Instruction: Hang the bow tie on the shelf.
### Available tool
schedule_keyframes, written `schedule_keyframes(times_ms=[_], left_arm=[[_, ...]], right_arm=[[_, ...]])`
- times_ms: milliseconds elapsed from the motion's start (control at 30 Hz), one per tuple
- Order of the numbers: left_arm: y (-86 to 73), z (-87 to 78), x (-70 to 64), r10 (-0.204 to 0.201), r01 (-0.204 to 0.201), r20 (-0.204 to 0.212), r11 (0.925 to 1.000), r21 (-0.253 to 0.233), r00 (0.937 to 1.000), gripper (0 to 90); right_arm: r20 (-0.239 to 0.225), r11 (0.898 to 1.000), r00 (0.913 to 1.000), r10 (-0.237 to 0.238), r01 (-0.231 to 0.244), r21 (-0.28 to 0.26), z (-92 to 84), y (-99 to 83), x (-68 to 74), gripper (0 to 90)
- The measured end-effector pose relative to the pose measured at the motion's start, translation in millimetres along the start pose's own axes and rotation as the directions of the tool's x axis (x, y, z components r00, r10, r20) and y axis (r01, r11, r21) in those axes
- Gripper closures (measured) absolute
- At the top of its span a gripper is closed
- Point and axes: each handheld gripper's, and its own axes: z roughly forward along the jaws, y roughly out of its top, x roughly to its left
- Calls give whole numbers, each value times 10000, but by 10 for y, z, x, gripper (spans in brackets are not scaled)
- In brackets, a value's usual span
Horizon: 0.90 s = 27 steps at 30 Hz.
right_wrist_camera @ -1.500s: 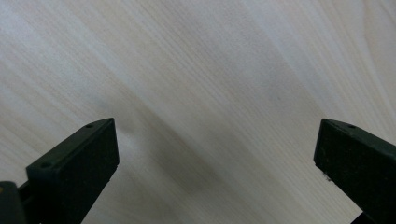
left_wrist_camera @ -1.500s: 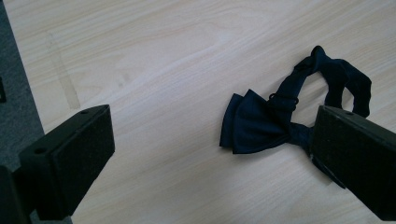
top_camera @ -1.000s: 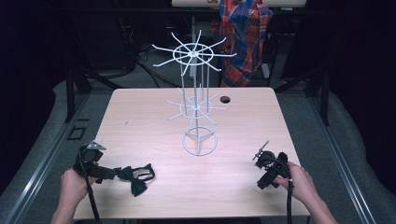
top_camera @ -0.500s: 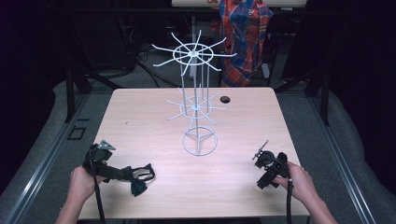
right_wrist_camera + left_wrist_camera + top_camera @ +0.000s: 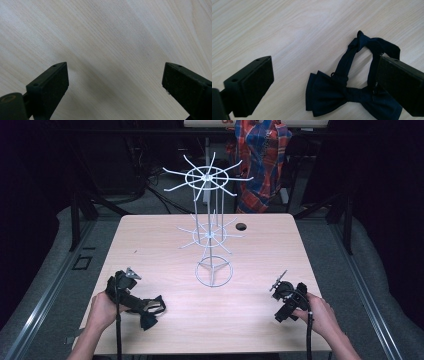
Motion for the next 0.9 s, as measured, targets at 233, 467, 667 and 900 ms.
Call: schedule_keyframes(times_ms=[233,467,667,900], left_arm=[[92,121,-70,684,-707,547,9967,400,9962,270],[164,248,-121,995,-1063,770,9902,907,9921,447],[194,283,-159,1086,-1184,890,9865,1128,9901,579],[184,317,-210,1405,-1547,1074,9783,1379,9842,693]], right_arm=[[55,10000,10000,1,-1,17,-2,2,-3,71],[68,9998,9999,-85,84,165,-6,16,3,75],[45,9999,10000,-86,85,135,-6,9,-2,76],[35,10000,10000,-36,36,93,-2,9,4,79]])
